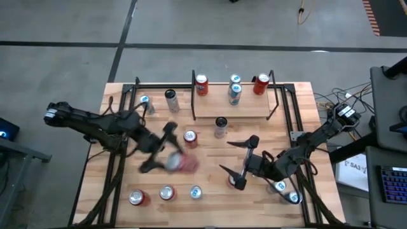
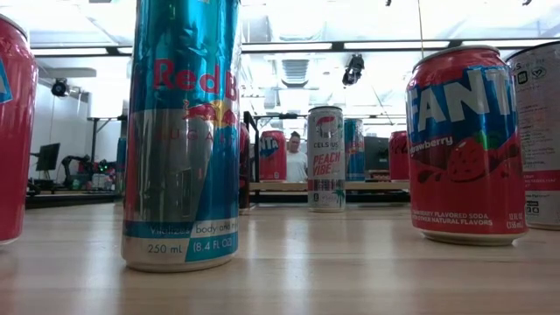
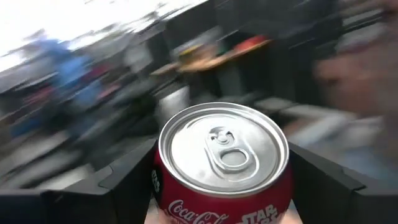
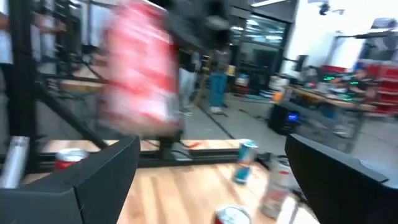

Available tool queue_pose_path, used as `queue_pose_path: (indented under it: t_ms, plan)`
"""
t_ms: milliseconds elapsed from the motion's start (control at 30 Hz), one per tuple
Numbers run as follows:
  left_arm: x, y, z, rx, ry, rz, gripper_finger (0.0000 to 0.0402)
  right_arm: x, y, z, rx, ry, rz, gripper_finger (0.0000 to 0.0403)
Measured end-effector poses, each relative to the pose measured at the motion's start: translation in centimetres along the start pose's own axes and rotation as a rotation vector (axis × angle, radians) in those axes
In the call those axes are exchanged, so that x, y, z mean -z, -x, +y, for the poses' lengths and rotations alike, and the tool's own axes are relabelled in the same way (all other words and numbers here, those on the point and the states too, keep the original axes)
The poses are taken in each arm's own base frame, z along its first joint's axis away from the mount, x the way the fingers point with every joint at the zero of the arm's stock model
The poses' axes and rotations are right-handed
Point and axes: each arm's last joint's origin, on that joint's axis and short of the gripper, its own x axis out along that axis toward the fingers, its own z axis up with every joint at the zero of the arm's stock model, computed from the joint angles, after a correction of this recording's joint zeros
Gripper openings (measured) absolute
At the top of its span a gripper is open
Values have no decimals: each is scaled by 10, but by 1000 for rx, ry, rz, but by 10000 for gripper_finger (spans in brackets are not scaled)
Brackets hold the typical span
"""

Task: Place canned beverage on shelf
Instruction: Put the red soda can on the shelf

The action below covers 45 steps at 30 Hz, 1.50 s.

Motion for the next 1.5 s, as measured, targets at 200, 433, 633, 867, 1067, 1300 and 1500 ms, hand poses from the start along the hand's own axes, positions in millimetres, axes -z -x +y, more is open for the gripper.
queue_pose_path:
  t_ms: [200,433,633,867,1067,1300,1500]
  plan:
    - [25,-26,11,-252,14,146,285,3,-11,-9,20,-5,6,390]
    - [38,-58,23,-266,26,224,285,-3,-19,-18,-19,-12,88,390]
    - [37,-78,33,-255,5,301,285,-13,-27,-20,-7,-4,292,389]
    - [35,-93,39,-243,-9,307,285,-19,-30,-21,19,28,354,389]
    - [32,-94,40,-225,-7,290,285,-18,-31,-21,7,83,355,381]
    - [34,-94,40,-227,-4,291,325,-14,-35,-23,7,109,365,284]
    - [31,-93,41,-232,-5,285,336,-17,-37,-25,20,89,358,281]
